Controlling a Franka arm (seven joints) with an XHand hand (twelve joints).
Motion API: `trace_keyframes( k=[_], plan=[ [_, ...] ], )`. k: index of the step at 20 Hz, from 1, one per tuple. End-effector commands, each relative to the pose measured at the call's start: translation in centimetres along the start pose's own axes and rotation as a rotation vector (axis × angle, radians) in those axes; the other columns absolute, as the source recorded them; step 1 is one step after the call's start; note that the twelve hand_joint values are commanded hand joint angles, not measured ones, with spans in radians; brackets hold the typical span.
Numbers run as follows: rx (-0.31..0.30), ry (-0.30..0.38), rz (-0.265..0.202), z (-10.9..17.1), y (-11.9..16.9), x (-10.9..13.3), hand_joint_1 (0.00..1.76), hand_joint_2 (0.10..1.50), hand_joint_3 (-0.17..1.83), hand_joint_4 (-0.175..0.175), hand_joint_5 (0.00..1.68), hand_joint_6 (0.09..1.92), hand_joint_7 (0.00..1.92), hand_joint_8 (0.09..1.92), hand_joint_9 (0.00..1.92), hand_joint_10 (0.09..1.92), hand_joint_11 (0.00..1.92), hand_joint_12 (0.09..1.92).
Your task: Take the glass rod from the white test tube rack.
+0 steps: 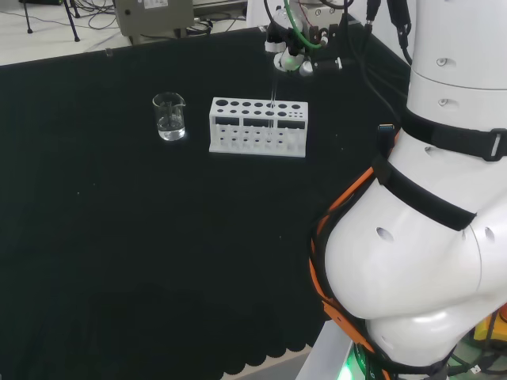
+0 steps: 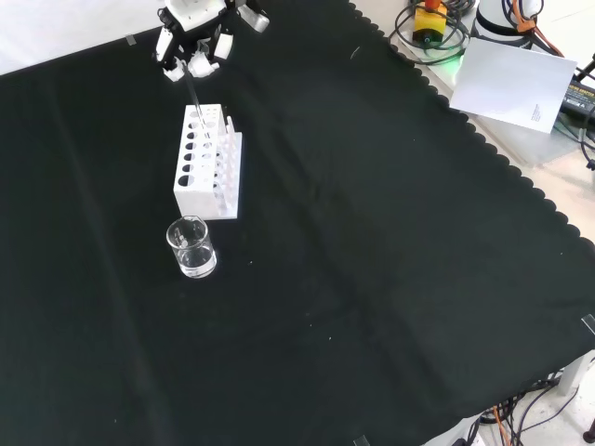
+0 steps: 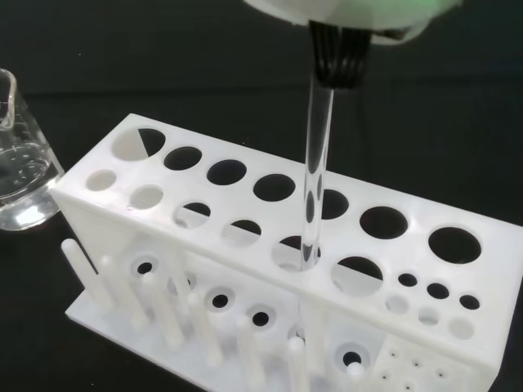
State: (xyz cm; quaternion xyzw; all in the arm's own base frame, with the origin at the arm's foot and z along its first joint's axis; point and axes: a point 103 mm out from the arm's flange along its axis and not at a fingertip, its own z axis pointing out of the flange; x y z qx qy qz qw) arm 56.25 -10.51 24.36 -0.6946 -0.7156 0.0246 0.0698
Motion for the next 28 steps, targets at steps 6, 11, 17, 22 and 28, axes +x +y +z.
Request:
trace_keyframes(
  k=[6, 11, 17, 22, 28],
  plan=[
    [0.041, 0.025, -0.004, 0.1, 0.3, 1.0, 1.15, 0.74, 0.75, -0.175, 0.67, 0.82, 1.04, 1.28, 1.74, 0.79, 1.92, 0.97],
    [0.035, 0.040, -0.002, 0.1, 0.5, 1.0, 1.15, 0.76, 0.74, -0.175, 0.75, 0.81, 1.09, 1.23, 1.75, 0.77, 1.92, 0.91],
    [0.046, 0.014, 0.025, 0.0, 0.2, 0.4, 1.15, 0.76, 0.72, -0.175, 0.80, 0.78, 1.12, 1.17, 1.77, 0.70, 1.92, 0.82],
    [0.065, 0.013, 0.043, -0.4, 0.2, -0.5, 1.12, 0.74, 0.73, -0.175, 0.75, 0.79, 1.09, 1.11, 1.80, 0.60, 1.92, 0.81],
    [0.072, 0.015, 0.051, -0.6, 0.2, -0.7, 1.11, 0.72, 0.73, -0.175, 0.62, 0.83, 0.99, 1.04, 1.75, 0.43, 1.92, 0.76]
  ],
)
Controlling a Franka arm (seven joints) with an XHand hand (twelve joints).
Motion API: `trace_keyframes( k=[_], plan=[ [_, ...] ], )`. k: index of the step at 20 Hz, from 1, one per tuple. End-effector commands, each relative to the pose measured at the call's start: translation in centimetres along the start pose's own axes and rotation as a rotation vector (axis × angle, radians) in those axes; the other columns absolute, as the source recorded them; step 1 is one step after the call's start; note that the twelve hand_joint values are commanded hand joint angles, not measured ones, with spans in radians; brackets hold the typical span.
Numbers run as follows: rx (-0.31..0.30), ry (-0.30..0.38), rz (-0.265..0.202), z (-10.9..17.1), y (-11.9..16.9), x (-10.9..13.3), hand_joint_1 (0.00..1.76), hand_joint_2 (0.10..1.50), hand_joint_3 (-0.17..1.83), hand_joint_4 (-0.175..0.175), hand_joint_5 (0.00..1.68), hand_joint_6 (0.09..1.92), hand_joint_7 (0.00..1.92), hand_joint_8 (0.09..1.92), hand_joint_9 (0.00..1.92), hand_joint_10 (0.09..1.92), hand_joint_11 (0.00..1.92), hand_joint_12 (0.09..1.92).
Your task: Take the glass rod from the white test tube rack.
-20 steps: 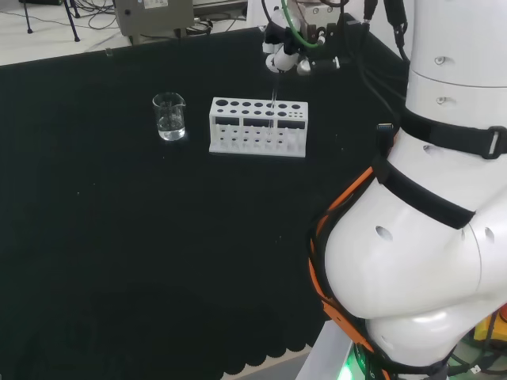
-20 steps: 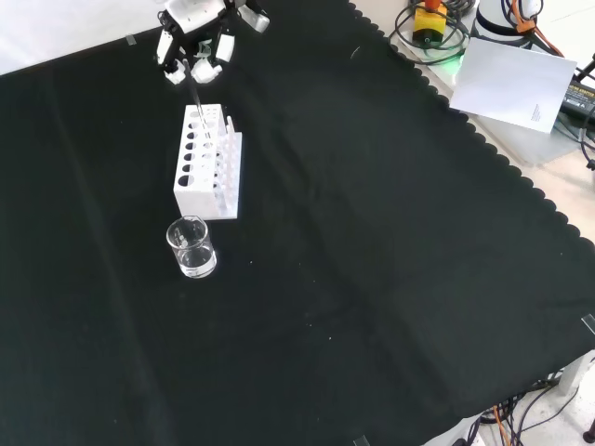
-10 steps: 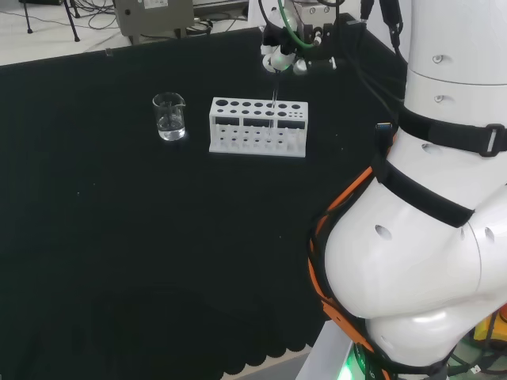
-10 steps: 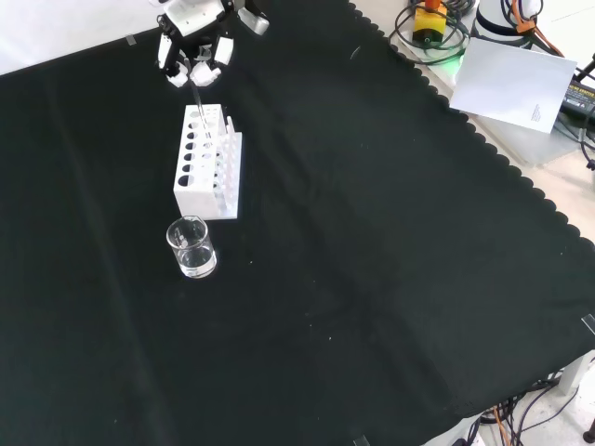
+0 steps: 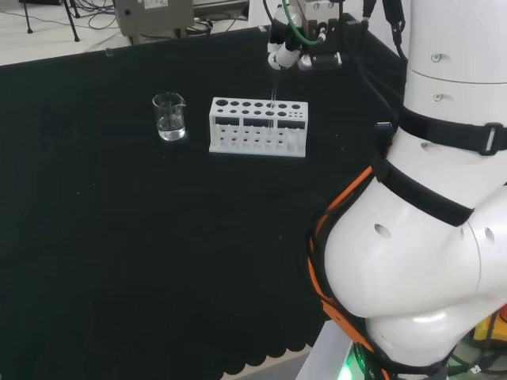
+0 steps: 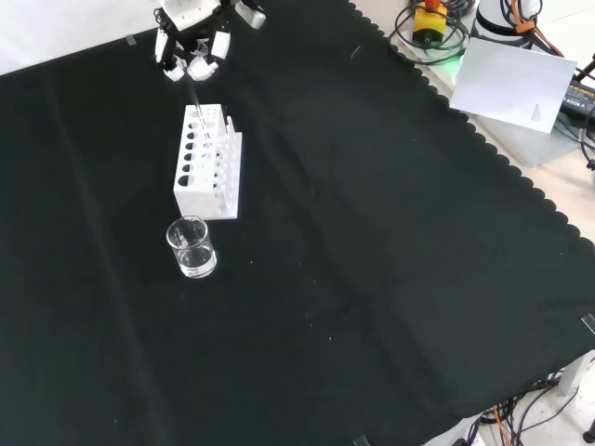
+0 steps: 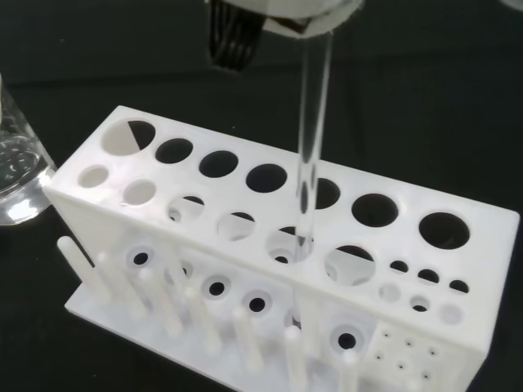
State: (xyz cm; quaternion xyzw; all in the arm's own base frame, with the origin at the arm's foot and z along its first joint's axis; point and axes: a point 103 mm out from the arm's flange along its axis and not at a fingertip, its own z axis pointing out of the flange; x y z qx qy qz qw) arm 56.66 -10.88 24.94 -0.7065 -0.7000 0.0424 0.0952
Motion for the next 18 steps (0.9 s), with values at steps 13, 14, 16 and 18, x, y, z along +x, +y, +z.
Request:
trace_keyframes(
  k=[13, 14, 16, 18],
  plan=[
    [0.020, 0.021, -0.010, 0.3, 0.3, 1.1, 1.11, 0.71, 0.71, -0.175, 0.60, 0.81, 0.99, 1.00, 1.79, 0.30, 1.92, 0.70],
    [0.018, 0.023, -0.013, 0.3, 0.4, 1.2, 1.11, 0.71, 0.71, -0.175, 0.60, 0.80, 0.99, 1.00, 1.79, 0.30, 1.92, 0.70],
    [0.010, 0.024, -0.014, 0.3, 0.5, 1.3, 1.11, 0.72, 0.70, -0.175, 0.62, 0.80, 1.02, 1.00, 1.80, 0.29, 1.92, 0.70],
    [-0.010, 0.027, -0.016, 0.2, 0.6, 1.3, 1.14, 0.72, 0.69, -0.175, 0.71, 0.77, 1.07, 0.98, 1.83, 0.27, 1.92, 0.71]
  ],
)
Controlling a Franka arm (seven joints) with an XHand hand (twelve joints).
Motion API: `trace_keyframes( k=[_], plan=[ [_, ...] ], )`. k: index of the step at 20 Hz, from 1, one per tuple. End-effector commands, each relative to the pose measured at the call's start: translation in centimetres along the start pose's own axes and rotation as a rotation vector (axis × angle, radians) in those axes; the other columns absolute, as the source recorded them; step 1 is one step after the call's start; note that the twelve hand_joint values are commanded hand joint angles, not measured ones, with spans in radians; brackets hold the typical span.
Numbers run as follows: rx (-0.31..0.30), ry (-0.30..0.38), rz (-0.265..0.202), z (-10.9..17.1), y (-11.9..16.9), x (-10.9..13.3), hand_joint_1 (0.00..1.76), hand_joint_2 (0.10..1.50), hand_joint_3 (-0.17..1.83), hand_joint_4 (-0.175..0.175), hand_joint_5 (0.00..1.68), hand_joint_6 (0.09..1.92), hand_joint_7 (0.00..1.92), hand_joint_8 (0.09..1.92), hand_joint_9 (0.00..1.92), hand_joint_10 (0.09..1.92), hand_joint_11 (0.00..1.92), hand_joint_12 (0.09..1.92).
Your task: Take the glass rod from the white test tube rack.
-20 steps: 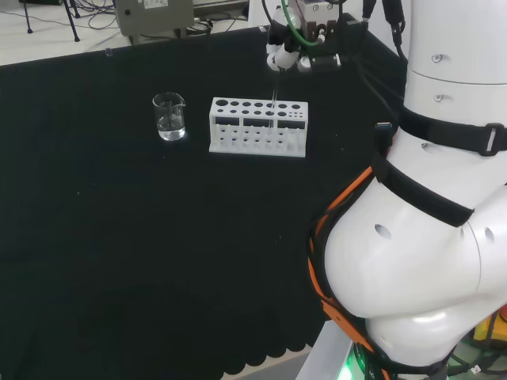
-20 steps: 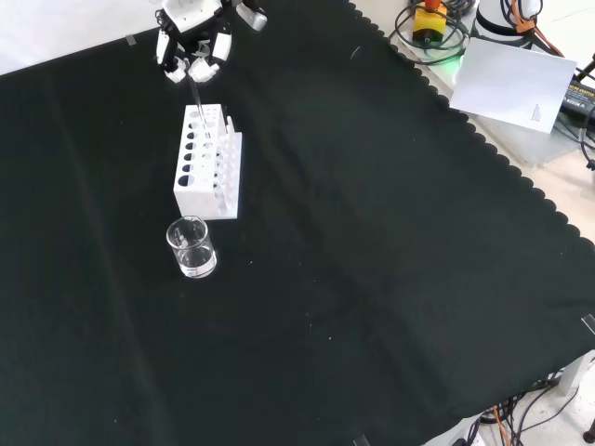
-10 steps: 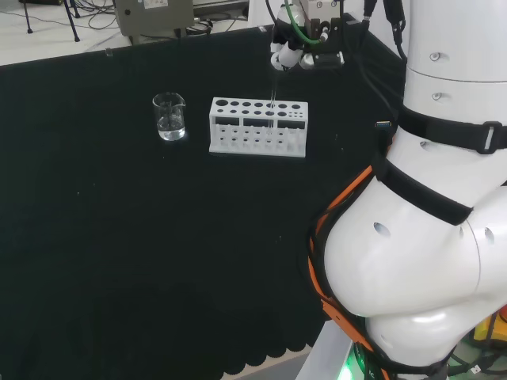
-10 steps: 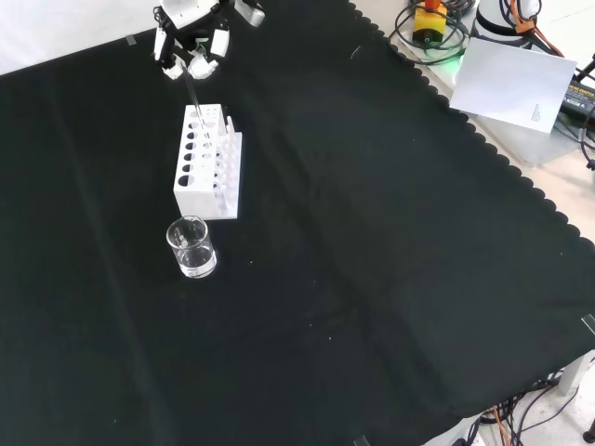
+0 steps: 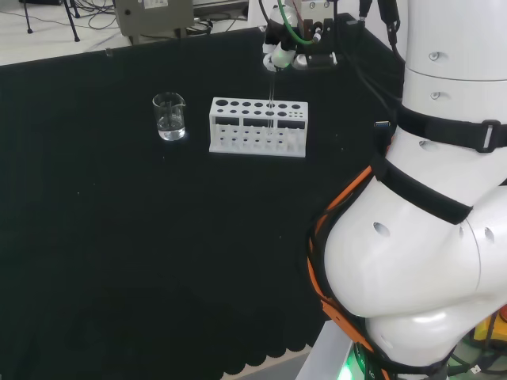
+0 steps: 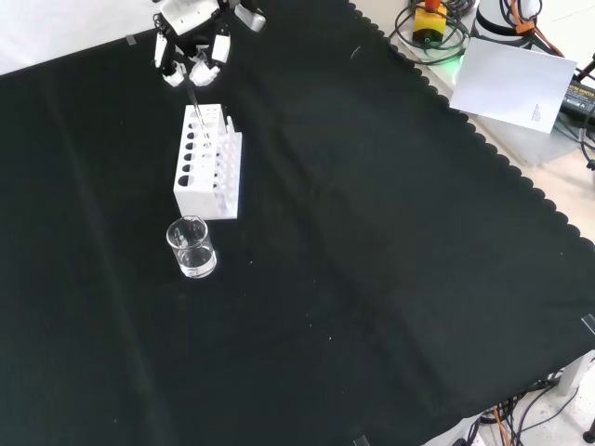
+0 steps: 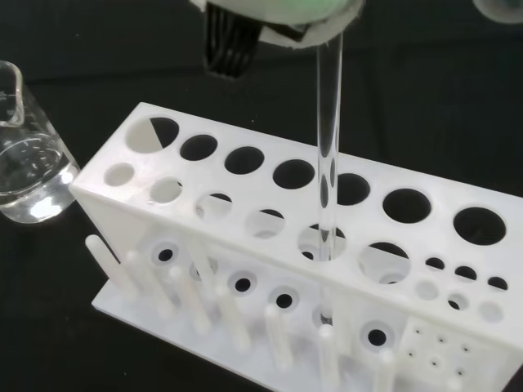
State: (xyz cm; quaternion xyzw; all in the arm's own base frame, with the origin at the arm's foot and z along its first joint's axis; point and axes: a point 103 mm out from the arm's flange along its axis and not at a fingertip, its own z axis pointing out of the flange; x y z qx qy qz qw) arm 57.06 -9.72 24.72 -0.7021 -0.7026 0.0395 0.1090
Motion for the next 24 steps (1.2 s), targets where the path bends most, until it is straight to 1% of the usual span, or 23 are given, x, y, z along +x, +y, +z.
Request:
trace_keyframes(
  k=[1, 3, 5, 6, 7, 8, 10, 11, 12, 13, 15, 17, 21, 24],
  plan=[
    [-0.043, 0.012, -0.006, 0.0, 0.2, 0.1, 1.23, 0.72, 0.69, -0.175, 0.76, 0.75, 1.09, 0.98, 1.83, 0.27, 1.92, 0.68],
    [-0.093, 0.022, 0.000, 0.0, 0.2, 0.0, 1.27, 0.90, 0.38, -0.175, 0.91, 0.91, 1.05, 1.01, 1.82, 0.29, 1.89, 0.63],
    [-0.149, 0.042, 0.010, -0.1, 0.0, 0.0, 1.27, 1.04, 0.13, -0.175, 0.95, 0.82, 1.05, 1.13, 1.78, 0.38, 1.83, 0.65],
    [-0.171, 0.056, 0.015, -0.2, 0.0, -0.1, 1.28, 1.07, 0.07, -0.175, 0.97, 0.77, 1.04, 1.18, 1.75, 0.46, 1.80, 0.68],
    [-0.187, 0.067, 0.019, -0.2, -0.1, -0.1, 1.28, 1.09, 0.04, -0.175, 0.99, 0.73, 1.04, 1.20, 1.73, 0.53, 1.78, 0.72],
    [-0.211, 0.099, 0.025, -0.4, -0.2, 0.0, 1.28, 1.10, 0.02, -0.175, 1.00, 0.70, 1.04, 1.21, 1.71, 0.59, 1.77, 0.75],
    [-0.225, 0.118, 0.031, -0.6, -0.5, 0.0, 1.28, 1.10, 0.01, -0.175, 1.02, 0.67, 1.05, 1.22, 1.70, 0.64, 1.76, 0.79],
    [-0.229, 0.122, 0.033, -0.6, -0.6, 0.1, 1.25, 1.08, -0.01, -0.175, 1.07, 0.70, 1.18, 1.19, 1.71, 0.65, 1.77, 0.79],
    [-0.234, 0.130, 0.034, -0.8, -0.6, 0.2, 1.23, 1.07, -0.02, -0.175, 1.10, 0.72, 1.30, 1.13, 1.73, 0.64, 1.77, 0.79],
    [-0.237, 0.141, 0.038, -0.9, -0.8, 0.3, 1.22, 1.08, -0.08, -0.175, 1.14, 0.72, 1.38, 1.09, 1.75, 0.61, 1.78, 0.77],
    [-0.248, 0.166, 0.057, -1.5, -1.2, 0.4, 1.21, 1.09, -0.15, -0.175, 1.19, 0.67, 1.47, 1.03, 1.79, 0.57, 1.78, 0.76],
    [-0.251, 0.197, 0.076, -2.2, -1.7, 0.4, 1.21, 1.09, -0.17, -0.175, 1.22, 0.63, 1.50, 1.01, 1.81, 0.55, 1.79, 0.75],
    [-0.242, 0.186, 0.097, -3.6, -2.9, 0.8, 1.22, 1.07, -0.17, -0.175, 1.27, 0.56, 1.52, 0.99, 1.84, 0.51, 1.79, 0.73],
    [-0.222, 0.177, 0.105, -4.5, -3.8, 1.3, 1.22, 1.07, -0.17, -0.175, 1.29, 0.52, 1.54, 0.98, 1.86, 0.50, 1.80, 0.72]
  ],
)
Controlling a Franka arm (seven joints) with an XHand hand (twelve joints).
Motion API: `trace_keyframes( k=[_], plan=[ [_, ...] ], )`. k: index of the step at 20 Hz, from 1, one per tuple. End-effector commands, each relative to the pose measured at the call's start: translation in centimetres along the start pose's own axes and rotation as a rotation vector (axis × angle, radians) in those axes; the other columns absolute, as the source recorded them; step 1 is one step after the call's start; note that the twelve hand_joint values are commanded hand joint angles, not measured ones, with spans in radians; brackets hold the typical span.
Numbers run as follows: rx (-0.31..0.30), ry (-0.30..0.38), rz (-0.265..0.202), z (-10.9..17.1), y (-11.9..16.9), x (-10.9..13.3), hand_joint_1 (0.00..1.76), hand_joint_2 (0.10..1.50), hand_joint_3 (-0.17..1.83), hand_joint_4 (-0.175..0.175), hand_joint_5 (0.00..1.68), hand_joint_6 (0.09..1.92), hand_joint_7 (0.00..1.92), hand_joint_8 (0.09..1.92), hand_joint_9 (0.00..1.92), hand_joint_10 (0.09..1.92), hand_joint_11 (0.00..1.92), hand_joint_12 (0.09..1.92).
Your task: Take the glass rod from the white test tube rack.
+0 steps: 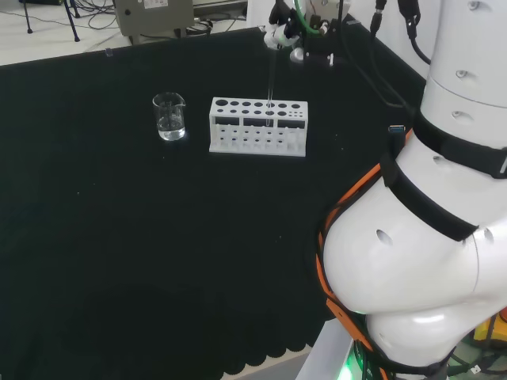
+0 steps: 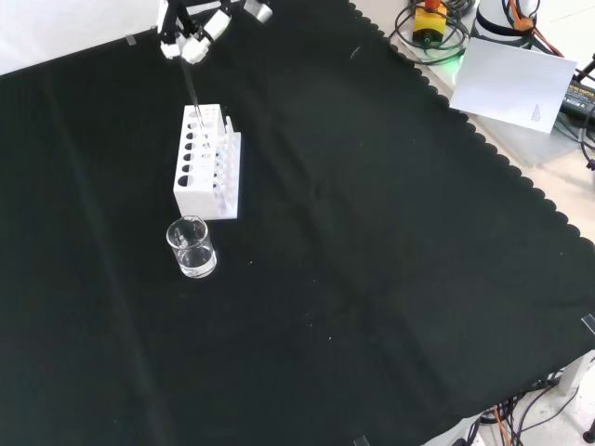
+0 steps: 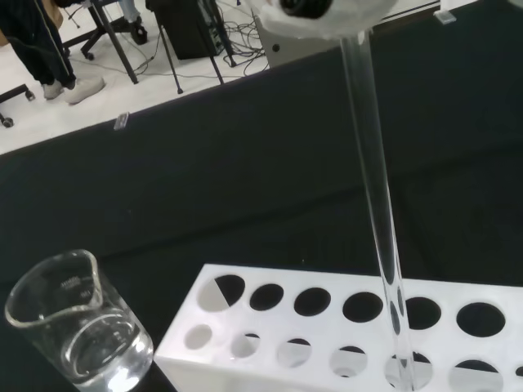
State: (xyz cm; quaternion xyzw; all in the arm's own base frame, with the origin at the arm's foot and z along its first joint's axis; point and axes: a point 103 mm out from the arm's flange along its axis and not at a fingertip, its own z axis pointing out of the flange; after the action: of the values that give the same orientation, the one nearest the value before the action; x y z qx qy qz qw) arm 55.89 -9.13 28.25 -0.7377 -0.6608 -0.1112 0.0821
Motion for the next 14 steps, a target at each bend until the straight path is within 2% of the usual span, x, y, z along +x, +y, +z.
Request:
trace_keyframes(
  k=[1, 7, 14],
  plan=[
    [0.041, -0.013, 0.031, -2.0, -1.8, 0.7, 1.22, 1.06, -0.17, -0.175, 1.30, 0.50, 1.54, 0.97, 1.86, 0.49, 1.80, 0.71],
    [0.117, -0.024, 0.031, -3.2, -3.0, 2.0, 1.23, 1.05, -0.17, -0.175, 1.35, 0.40, 1.56, 0.95, 1.88, 0.47, 1.81, 0.71],
    [0.092, -0.056, -0.005, -5.2, -4.2, 4.3, 1.23, 1.04, -0.17, -0.175, 1.38, 0.36, 1.57, 0.94, 1.90, 0.46, 1.81, 0.72]
  ],
)
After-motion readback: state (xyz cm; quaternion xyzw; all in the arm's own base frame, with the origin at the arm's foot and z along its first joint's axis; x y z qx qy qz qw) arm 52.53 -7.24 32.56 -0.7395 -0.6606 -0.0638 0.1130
